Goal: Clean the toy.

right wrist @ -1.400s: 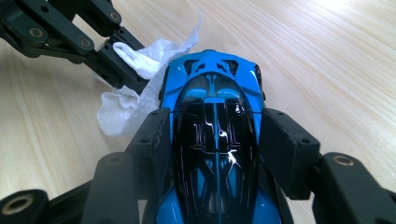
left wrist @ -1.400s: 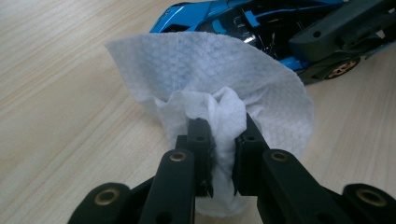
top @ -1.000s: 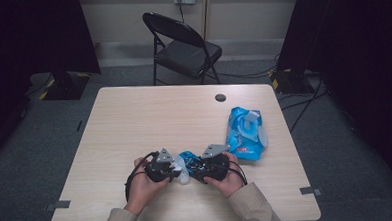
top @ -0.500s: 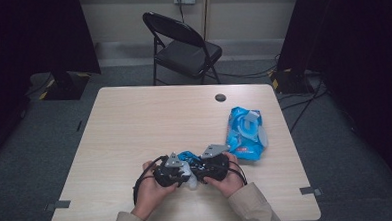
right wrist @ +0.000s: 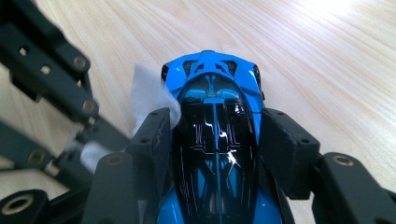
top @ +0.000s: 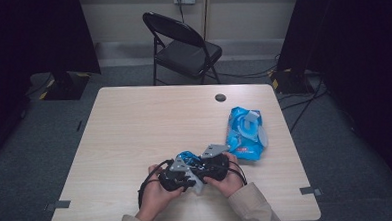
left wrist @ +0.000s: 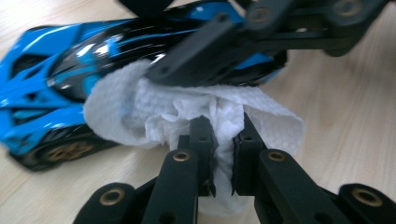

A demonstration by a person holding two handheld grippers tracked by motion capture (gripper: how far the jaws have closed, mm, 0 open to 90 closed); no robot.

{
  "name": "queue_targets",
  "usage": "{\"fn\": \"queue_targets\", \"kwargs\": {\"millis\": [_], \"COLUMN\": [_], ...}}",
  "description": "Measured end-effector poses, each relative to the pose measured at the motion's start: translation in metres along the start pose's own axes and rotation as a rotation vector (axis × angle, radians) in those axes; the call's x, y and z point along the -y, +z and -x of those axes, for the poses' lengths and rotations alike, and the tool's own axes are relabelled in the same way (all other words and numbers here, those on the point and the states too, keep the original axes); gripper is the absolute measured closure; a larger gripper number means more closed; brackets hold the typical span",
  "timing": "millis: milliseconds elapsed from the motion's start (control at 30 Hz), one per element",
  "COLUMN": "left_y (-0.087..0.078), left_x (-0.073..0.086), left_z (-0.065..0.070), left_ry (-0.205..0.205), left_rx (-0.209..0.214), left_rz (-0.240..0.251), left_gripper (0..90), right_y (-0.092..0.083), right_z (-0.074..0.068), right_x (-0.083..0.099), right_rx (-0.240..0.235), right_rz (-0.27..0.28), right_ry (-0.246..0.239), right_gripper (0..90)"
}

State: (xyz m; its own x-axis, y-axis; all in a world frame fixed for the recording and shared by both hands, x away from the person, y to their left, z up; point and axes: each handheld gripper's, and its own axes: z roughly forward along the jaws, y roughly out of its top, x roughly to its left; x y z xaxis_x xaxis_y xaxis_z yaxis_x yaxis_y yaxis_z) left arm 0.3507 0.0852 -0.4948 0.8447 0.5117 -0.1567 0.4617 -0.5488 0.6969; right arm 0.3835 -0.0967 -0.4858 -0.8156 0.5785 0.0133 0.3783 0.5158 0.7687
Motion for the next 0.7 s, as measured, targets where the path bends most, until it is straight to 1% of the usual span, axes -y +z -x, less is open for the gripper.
{"fn": "queue_targets", "kwargs": {"millis": [33,67,167,233,267,467,567,700], "left_y": [0.0,0.001,0.002,0.003,0.003,0.007,0.008,0.009], "left_x": [0.0,-0.002,-0.002,-0.002,-0.002,-0.005,-0.005,-0.005], "left_z": [0.0,0.003,0.004,0.005,0.005,0.012,0.013,0.014], "left_ry": [0.0,0.01,0.006,0.001,0.001,0.013,0.021,0.018], "left_rx": [0.0,-0.001,0.007,0.025,0.025,0.041,0.045,0.051], "left_rz": [0.0,-0.01,-0.01,-0.005,-0.005,-0.005,-0.007,-0.003], "left_gripper": [82.0,82.0,82.0,82.0,82.0,82.0,82.0,82.0], "right_y": [0.0,0.0,0.0,0.0,0.0,0.0,0.0,0.0], "right_z": [0.0,0.0,0.0,0.0,0.0,0.0,0.0,0.0], "right_x": [0.0,0.0,0.0,0.0,0.0,0.0,0.0,0.0], "right_rx": [0.0,-0.001,-0.001,-0.001,-0.001,-0.002,-0.002,-0.004], "right_rz": [0.0,0.0,-0.002,-0.002,-0.002,0.0,0.001,0.001], "right_ry": [0.0,0.003,0.004,0.004,0.004,0.006,0.006,0.009], "right_gripper": [44.7,44.6,44.6,44.6,44.6,44.6,44.6,44.6]}}
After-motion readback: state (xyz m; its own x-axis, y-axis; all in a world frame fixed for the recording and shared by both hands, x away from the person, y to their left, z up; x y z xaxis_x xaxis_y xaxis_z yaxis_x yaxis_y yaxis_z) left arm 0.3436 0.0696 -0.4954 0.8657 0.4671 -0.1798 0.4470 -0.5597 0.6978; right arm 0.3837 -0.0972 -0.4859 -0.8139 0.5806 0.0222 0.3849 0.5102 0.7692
